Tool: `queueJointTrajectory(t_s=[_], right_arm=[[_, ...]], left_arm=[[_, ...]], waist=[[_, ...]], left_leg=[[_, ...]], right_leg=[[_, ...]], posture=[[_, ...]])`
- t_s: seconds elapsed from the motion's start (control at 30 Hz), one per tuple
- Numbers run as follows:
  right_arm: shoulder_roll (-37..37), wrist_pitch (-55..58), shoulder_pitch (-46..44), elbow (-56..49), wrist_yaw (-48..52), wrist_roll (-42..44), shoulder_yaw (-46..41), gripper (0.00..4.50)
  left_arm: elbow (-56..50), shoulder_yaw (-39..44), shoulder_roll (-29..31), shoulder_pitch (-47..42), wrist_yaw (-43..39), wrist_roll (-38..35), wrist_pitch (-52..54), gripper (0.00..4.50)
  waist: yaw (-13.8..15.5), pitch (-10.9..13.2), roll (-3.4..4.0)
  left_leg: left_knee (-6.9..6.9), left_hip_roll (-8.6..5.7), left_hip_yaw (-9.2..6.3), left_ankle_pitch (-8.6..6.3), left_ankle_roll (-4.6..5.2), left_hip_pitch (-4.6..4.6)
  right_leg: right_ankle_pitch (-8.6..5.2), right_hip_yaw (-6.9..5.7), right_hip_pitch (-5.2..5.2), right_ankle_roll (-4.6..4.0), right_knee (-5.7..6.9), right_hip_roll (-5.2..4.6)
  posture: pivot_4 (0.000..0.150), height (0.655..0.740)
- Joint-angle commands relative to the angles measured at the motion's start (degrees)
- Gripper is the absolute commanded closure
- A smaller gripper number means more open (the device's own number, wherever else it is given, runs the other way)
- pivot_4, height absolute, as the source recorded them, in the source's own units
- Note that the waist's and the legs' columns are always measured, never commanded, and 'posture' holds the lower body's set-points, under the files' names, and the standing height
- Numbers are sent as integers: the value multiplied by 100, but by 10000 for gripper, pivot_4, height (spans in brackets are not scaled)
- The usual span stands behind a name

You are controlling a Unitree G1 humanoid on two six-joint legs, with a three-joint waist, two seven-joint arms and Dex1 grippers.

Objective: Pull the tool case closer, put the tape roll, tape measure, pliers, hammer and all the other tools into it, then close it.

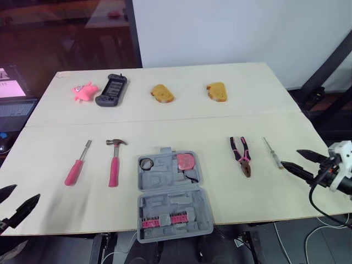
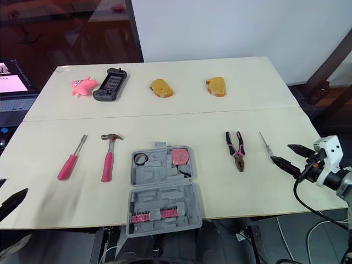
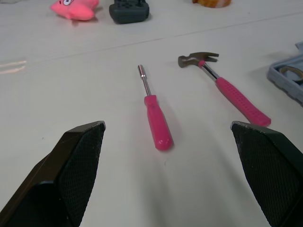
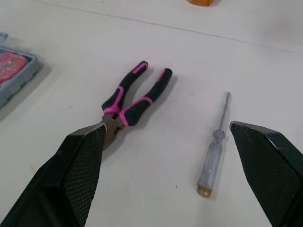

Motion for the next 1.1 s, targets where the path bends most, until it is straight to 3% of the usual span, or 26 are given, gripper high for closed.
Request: queueJointTrajectory(t_s=[0.03, 0.3, 0.6, 0.8, 1.1], right_arm=[[-5, 317, -141, -542, -92, 228, 61, 716], [246, 1318, 458, -2730, -835, 601, 149, 716], [1139, 2232, 1518, -4773, -2620, 465, 361, 716], [1600, 2572, 1619, -4924, -3901, -264, 704, 716], [1595, 2973, 805, -3891, -4061, -527, 1410, 716]], left_arm=[[-711, -447, 323, -107, -292, -111, 469, 0], [-2888, -1948, 1168, -1338, -395, -589, 2008, 0], [-3505, -3355, 1418, -3253, -430, -591, 2803, 0], [-3461, -3623, 1361, -3908, -559, -617, 2976, 0], [-3867, -3388, 1290, -3552, -322, -595, 3015, 0]], waist=[[3, 0, -1], [121, -1, 2], [135, 0, 11], [119, 0, 9], [85, 0, 11]], left_leg=[[1, 0, 0, 0, 0, 0], [8, 1, -7, 2, 1, -28], [11, -2, -8, 8, -3, -42], [16, -2, -6, 9, -2, -35], [16, -1, -6, 10, -1, -34]], right_leg=[[1, 0, 0, 0, 0, 0], [3, -17, -15, 0, 2, 5], [6, -22, -29, 3, 11, 9], [9, -22, -21, 2, 11, 13], [9, -21, -20, 3, 10, 15]], posture=[[1500, 7400], [1500, 7400], [1500, 7400], [1500, 7400], [1500, 7400]])
